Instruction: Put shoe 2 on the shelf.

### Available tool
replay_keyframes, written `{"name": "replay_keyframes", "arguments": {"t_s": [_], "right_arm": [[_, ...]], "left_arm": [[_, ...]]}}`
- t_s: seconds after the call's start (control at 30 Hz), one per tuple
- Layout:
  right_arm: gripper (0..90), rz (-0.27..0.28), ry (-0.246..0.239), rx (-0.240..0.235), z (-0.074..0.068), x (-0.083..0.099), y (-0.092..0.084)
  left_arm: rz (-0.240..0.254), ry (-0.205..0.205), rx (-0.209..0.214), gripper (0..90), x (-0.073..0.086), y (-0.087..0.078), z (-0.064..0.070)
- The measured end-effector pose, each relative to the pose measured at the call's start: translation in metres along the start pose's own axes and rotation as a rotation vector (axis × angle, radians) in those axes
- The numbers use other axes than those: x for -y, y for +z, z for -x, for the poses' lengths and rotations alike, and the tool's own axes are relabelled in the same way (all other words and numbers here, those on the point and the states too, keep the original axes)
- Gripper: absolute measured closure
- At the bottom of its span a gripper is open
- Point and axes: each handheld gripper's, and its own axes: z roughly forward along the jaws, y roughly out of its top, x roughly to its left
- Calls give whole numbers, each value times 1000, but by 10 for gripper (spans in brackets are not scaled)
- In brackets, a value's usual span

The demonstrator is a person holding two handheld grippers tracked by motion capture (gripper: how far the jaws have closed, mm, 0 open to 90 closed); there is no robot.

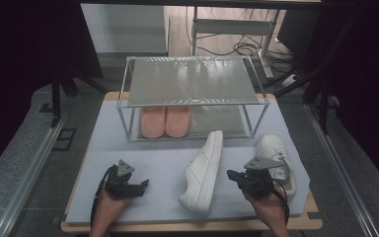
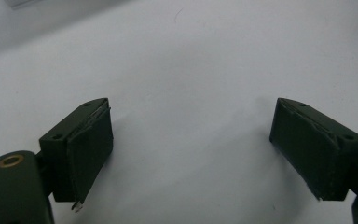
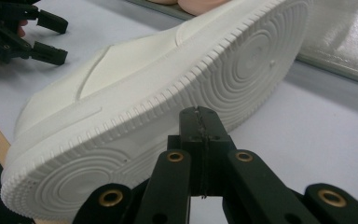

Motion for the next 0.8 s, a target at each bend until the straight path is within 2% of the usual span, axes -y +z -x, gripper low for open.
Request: {"name": "replay_keyframes", "arguments": {"t_s": [0.4,0.8], "right_arm": [[898,16,-40,-30,-7,-20,8],[898,7,-65,-55,-16,-29,22]], "left_arm": [[2,-4,1,133,0,0,0],[2,-4,1,133,0,0,0]]}}
